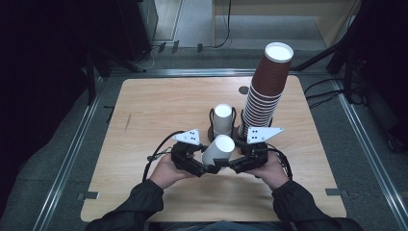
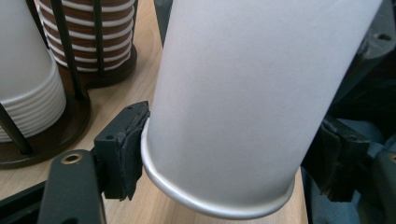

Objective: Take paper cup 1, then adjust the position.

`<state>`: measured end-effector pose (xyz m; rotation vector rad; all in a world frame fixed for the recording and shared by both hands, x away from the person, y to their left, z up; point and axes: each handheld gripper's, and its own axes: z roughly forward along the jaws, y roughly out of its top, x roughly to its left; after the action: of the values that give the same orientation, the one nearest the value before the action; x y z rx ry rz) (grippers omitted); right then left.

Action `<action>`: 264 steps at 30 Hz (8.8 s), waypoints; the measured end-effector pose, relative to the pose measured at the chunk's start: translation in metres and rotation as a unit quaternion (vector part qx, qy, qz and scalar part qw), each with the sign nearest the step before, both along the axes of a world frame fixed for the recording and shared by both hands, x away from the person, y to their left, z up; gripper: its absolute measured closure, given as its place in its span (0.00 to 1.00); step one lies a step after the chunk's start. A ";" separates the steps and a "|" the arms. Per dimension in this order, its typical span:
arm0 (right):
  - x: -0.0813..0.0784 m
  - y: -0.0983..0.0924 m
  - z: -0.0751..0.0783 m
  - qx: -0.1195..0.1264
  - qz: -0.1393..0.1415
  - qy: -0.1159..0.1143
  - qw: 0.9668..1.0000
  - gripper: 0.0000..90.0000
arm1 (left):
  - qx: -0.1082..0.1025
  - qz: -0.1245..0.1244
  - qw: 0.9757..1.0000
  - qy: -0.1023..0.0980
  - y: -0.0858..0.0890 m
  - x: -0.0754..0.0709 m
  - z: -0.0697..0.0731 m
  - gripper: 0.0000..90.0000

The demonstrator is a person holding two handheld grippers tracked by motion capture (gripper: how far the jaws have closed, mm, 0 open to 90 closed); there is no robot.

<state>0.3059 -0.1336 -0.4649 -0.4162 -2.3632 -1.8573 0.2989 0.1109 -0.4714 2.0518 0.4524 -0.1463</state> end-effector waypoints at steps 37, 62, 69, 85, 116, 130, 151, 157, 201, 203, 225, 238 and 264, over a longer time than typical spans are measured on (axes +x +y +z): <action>-0.006 -0.002 -0.002 -0.177 -0.014 -0.018 0.984 0.20 | 0.166 -0.009 0.986 -0.001 0.024 0.012 0.003 0.32; -0.001 0.011 -0.013 -0.222 0.020 -0.040 0.974 0.21 | 0.258 -0.057 0.965 0.012 -0.002 0.016 -0.016 0.33; -0.003 0.019 -0.015 -0.236 0.040 -0.057 0.969 0.31 | 0.258 -0.077 0.963 0.017 -0.013 0.014 -0.019 0.32; 0.001 0.012 -0.007 -0.211 0.057 -0.032 0.975 0.39 | 0.231 -0.061 0.971 -0.014 -0.007 0.010 -0.013 0.12; 0.001 -0.019 0.015 -0.078 0.008 -0.004 0.997 0.39 | 0.077 -0.020 0.997 -0.005 0.007 0.008 0.002 0.08; 0.001 -0.011 0.011 -0.054 0.025 0.014 0.998 0.39 | 0.031 -0.036 0.999 -0.010 0.010 0.006 0.008 0.26; -0.003 -0.012 0.009 -0.151 0.004 -0.020 0.988 0.24 | 0.092 -0.020 0.995 -0.019 0.027 0.009 0.017 0.30; 0.001 -0.011 0.003 -0.178 -0.004 -0.027 0.984 0.25 | 0.112 -0.028 0.993 -0.003 0.026 0.014 0.015 0.30; -0.005 0.032 -0.026 -0.301 0.079 -0.063 0.948 0.39 | 0.237 -0.091 0.966 0.041 -0.015 0.015 -0.019 0.30; -0.005 0.031 -0.026 -0.298 0.085 -0.065 0.948 0.40 | 0.233 -0.089 0.968 0.040 -0.015 0.014 -0.018 0.30; 0.006 0.004 -0.010 -0.241 0.048 -0.049 0.968 0.40 | 0.179 -0.026 0.983 0.012 0.015 0.018 -0.004 0.16; 0.008 -0.013 -0.001 -0.211 0.023 -0.040 0.976 0.39 | 0.134 0.000 0.991 0.016 0.028 0.018 0.004 0.18; 0.005 -0.005 0.001 -0.104 0.062 -0.017 0.993 0.39 | -0.012 -0.014 1.000 -0.008 0.021 0.007 0.026 0.19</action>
<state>0.3110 -0.1388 -0.4634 -0.2509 -2.5518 -1.5864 0.3062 0.1320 -0.4453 2.0356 0.4103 -0.1510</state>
